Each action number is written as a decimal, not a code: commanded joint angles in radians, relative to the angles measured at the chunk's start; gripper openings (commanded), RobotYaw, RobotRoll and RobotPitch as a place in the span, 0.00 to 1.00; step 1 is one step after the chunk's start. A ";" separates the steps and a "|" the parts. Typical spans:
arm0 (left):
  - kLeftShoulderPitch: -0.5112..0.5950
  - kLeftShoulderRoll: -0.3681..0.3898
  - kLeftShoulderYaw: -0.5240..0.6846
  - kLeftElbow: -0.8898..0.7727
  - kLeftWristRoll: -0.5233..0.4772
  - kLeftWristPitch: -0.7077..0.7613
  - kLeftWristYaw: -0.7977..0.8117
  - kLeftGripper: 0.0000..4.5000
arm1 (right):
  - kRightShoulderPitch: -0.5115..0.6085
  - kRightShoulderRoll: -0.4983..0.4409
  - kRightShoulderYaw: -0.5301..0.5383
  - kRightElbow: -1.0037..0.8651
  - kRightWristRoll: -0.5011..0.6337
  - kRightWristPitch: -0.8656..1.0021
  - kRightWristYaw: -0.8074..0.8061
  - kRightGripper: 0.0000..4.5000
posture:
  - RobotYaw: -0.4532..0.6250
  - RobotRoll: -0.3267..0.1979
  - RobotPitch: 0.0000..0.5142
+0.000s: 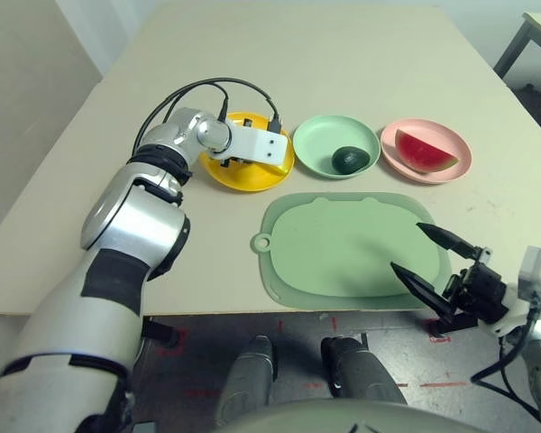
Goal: Place the fruits into color-matched plates.
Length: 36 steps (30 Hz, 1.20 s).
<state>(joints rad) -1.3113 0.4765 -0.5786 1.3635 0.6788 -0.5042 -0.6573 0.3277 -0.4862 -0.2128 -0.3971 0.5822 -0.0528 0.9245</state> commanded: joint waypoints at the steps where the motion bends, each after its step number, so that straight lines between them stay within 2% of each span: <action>1: 0.020 -0.004 -0.008 0.016 0.023 0.003 0.002 0.58 | 0.006 -0.010 -0.004 -0.011 0.004 0.014 -0.007 1.00 | 0.25 0.62 0.32; 5: 0.021 -0.005 -0.002 0.016 0.027 0.003 0.005 0.88 | 0.002 -0.013 -0.001 -0.008 0.004 0.019 -0.007 1.00 | 0.25 0.62 0.32; 7: 0.018 -0.006 0.005 0.017 0.025 0.008 0.004 1.00 | -0.002 -0.015 -0.001 -0.004 0.005 0.021 -0.005 1.00 | 0.26 0.62 0.32; 13: 0.009 0.003 0.021 0.015 0.016 0.004 0.005 1.00 | -0.027 -0.025 0.004 0.005 0.003 0.031 -0.001 1.00 | 0.26 0.62 0.31; 16: 0.014 0.011 0.057 0.011 -0.024 -0.018 -0.037 1.00 | -0.076 -0.030 0.005 -0.038 0.029 0.080 -0.038 1.00 | 0.25 0.62 0.29; 21: 0.056 -0.002 0.268 -0.011 -0.266 -0.034 -0.298 1.00 | -0.170 -0.070 -0.021 -0.084 0.059 0.173 -0.101 1.00 | 0.25 0.62 0.28; 24: 0.072 -0.010 0.419 -0.050 -0.445 0.009 -0.486 1.00 | -0.231 -0.113 -0.086 -0.077 0.079 0.220 -0.148 1.00 | 0.26 0.62 0.27; 26: 0.077 -0.001 0.494 -0.084 -0.536 0.052 -0.556 1.00 | -0.288 -0.148 -0.148 -0.051 0.104 0.257 -0.187 1.00 | 0.27 0.62 0.26; 31: 0.111 0.049 0.630 -0.200 -0.701 0.179 -0.612 1.00 | -0.444 -0.263 -0.302 0.098 0.146 0.335 -0.238 1.00 | 0.28 0.62 0.25; 33: 0.134 0.080 0.692 -0.266 -0.769 0.262 -0.583 1.00 | -0.506 -0.318 -0.352 0.245 0.122 0.325 -0.225 1.00 | 0.29 0.62 0.25; 36: 0.184 0.106 0.753 -0.365 -0.837 0.363 -0.526 1.00 | -0.560 -0.363 -0.370 0.425 0.084 0.281 -0.167 1.00 | 0.30 0.62 0.25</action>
<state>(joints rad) -1.1494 0.5788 0.1505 1.0472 -0.1242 -0.1955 -1.2063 -0.2322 -0.8484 -0.5819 -0.0443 0.6877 0.2451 0.7253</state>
